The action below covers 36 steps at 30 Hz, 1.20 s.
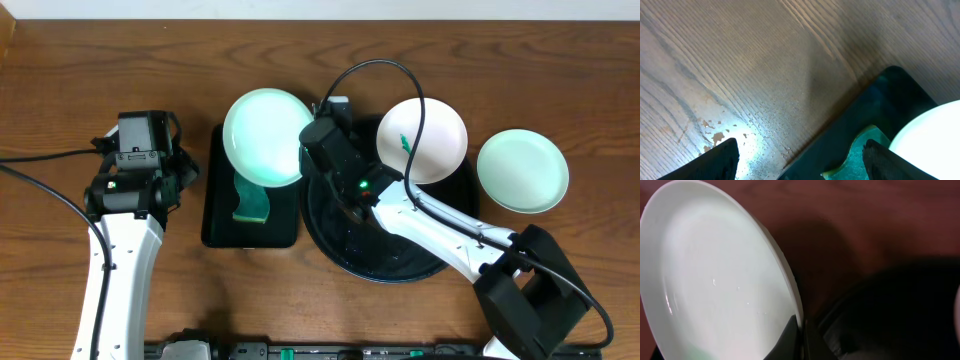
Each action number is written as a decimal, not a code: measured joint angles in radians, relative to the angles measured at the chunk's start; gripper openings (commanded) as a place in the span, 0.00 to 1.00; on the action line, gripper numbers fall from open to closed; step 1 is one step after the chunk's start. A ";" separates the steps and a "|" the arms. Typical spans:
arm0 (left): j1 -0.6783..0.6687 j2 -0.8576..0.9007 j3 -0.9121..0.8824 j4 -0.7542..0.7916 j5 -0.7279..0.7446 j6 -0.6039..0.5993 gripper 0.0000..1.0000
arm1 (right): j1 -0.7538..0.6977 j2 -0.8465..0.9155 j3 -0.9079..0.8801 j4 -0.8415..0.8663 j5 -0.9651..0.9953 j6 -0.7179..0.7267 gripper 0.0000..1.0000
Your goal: Clean dirty plates on tray and stack at the side
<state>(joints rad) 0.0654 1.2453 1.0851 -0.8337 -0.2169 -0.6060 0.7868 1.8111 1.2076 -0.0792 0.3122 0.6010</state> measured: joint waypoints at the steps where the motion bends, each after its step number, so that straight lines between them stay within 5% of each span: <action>1: 0.000 0.000 0.000 0.000 0.000 0.000 0.80 | 0.000 0.000 0.000 0.008 0.018 -0.005 0.01; 36: 0.000 0.000 0.000 0.000 0.000 0.000 0.80 | 0.000 0.047 0.002 0.106 0.223 -0.080 0.01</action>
<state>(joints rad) 0.0654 1.2453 1.0851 -0.8337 -0.2169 -0.6060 0.7868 1.8584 1.2098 0.0273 0.5354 0.5209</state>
